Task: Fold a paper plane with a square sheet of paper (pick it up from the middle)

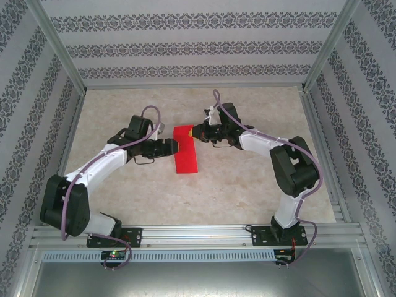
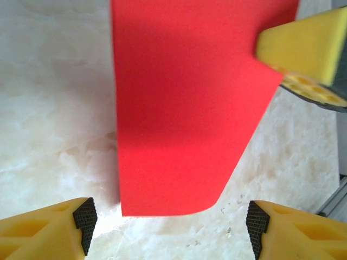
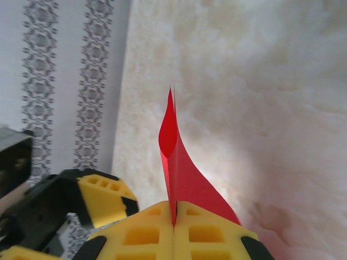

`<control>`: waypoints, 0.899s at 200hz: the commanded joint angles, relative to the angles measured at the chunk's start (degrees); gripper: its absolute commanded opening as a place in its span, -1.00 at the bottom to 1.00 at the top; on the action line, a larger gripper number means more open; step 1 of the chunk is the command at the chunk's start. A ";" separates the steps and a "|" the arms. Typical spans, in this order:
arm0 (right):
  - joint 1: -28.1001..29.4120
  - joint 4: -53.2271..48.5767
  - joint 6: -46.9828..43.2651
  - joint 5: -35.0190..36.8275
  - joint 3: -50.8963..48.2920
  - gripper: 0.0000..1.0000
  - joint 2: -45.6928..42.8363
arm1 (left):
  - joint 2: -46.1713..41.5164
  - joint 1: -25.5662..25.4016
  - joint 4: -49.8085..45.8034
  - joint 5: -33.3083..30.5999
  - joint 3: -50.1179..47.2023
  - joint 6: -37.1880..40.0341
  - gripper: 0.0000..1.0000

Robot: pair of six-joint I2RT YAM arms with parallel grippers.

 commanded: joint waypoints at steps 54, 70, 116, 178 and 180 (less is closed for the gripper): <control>-2.50 12.09 14.41 -5.01 -1.77 -1.00 -4.11 | -7.92 2.26 8.87 9.92 -7.56 -9.00 0.55; -2.86 14.77 17.66 -5.23 -1.86 -1.00 -4.20 | -8.35 2.22 9.20 10.16 -8.28 -9.14 0.55; -3.56 20.00 23.98 -6.04 -1.86 -1.00 -4.46 | -8.48 3.31 10.65 11.53 -9.69 -9.37 0.55; -3.74 26.54 30.68 -6.04 -2.47 -1.00 -4.25 | -6.29 3.37 15.07 13.31 -10.65 -11.18 0.48; -3.74 26.71 30.85 -6.04 -2.48 -1.00 -4.21 | -6.21 3.40 15.18 13.28 -10.60 -11.14 0.48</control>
